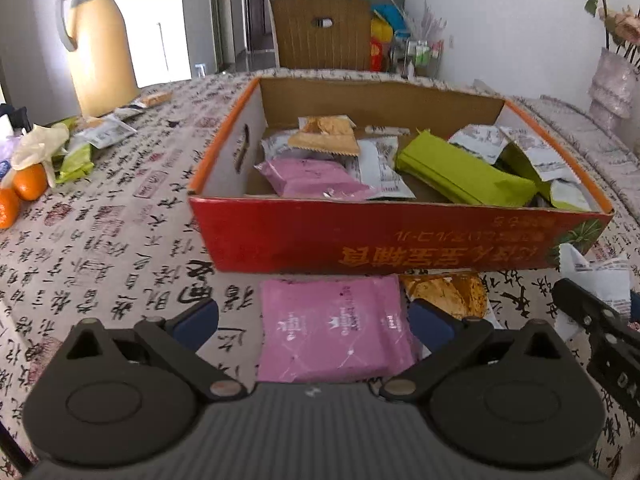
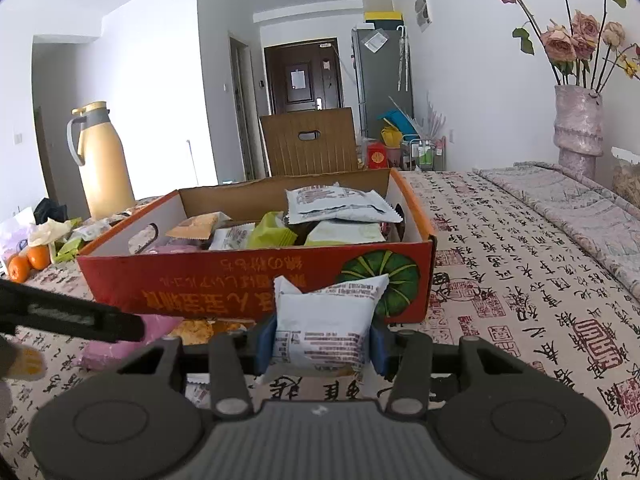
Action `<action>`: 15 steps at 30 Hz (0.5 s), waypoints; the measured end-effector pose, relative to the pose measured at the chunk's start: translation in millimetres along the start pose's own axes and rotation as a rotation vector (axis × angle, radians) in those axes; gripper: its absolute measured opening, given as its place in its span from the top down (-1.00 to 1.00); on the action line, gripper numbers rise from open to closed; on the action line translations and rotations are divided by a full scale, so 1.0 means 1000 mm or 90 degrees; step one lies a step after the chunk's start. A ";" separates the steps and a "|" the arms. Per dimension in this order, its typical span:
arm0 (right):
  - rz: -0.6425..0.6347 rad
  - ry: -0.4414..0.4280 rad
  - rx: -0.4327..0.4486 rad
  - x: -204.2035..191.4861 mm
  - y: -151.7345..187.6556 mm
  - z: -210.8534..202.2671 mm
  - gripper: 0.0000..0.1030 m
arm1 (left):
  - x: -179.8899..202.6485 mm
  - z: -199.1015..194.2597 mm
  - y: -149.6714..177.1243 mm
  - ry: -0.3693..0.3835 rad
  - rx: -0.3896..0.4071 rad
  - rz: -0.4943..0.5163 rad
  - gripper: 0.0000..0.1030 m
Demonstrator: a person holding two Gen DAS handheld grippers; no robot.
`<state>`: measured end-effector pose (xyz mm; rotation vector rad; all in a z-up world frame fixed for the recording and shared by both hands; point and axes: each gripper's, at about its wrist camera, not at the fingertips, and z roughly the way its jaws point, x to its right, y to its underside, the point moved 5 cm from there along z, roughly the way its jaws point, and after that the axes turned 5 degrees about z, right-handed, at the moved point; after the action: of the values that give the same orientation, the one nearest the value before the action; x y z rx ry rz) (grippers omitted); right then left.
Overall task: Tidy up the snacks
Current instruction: 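Grasp the pink packet with the left gripper and lift it while the right gripper holds the sachet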
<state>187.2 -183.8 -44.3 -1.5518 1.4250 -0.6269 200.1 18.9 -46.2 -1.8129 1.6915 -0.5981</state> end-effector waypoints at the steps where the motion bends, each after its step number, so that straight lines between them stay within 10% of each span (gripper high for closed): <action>1: 0.001 -0.001 0.001 0.000 0.000 0.000 0.11 | 0.002 0.003 0.000 -0.001 -0.007 0.000 -1.00; 15: 0.003 -0.012 0.006 -0.001 0.000 -0.002 0.11 | 0.010 0.021 0.008 0.000 -0.039 0.000 -1.00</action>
<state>185.6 -183.7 -43.2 -1.5424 1.4095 -0.6129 209.1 11.5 -67.4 -1.8545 1.7276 -0.5516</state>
